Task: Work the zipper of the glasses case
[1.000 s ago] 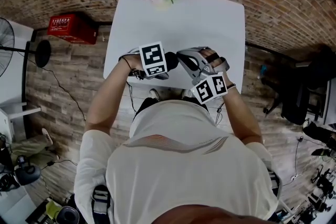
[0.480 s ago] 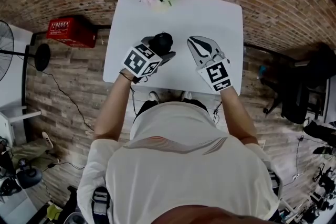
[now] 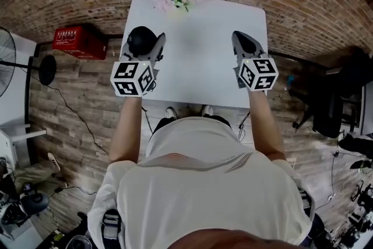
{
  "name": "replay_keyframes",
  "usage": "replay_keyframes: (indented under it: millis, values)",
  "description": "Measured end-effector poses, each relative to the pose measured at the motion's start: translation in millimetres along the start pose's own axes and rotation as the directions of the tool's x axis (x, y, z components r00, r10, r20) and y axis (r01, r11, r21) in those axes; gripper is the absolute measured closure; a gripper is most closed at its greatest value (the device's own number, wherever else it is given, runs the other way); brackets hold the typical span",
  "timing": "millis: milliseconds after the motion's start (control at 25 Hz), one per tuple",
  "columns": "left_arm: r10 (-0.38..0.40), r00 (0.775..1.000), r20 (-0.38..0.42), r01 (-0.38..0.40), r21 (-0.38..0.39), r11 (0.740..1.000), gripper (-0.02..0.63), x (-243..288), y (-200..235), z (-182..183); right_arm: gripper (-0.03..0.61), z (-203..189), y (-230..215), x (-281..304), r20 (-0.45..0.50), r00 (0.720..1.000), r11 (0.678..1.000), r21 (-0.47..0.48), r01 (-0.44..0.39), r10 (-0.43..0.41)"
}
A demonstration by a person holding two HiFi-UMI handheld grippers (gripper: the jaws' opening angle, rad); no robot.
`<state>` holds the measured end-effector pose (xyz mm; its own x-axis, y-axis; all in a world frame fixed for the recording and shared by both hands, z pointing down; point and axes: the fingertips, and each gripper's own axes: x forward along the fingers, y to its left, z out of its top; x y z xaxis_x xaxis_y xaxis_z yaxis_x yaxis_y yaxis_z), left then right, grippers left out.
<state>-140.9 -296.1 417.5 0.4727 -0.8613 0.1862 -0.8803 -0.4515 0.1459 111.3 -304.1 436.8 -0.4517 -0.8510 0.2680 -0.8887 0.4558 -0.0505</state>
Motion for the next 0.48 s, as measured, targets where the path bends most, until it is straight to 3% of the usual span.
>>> replay_keyframes:
  millis: [120,240,480]
  values:
    - [0.061,0.996,0.061,-0.062,0.003,0.998,0.351,-14.7,12.3,12.6,0.526,9.1,-22.1,-10.6,0.036,0.997,0.997,0.039,0.069,-0.070]
    - [0.077,0.994,0.081,-0.076,-0.008,0.997,0.351,-20.3,14.4,16.9,0.528,22.9,-31.1,-19.9,0.080,0.990,0.993,0.026,0.116,-0.118]
    - [0.077,0.994,0.081,-0.077,-0.005,0.997,0.351,-21.3,12.7,15.5,0.528,30.8,-24.4,-25.3,0.103,0.987,0.992,-0.011,0.124,-0.122]
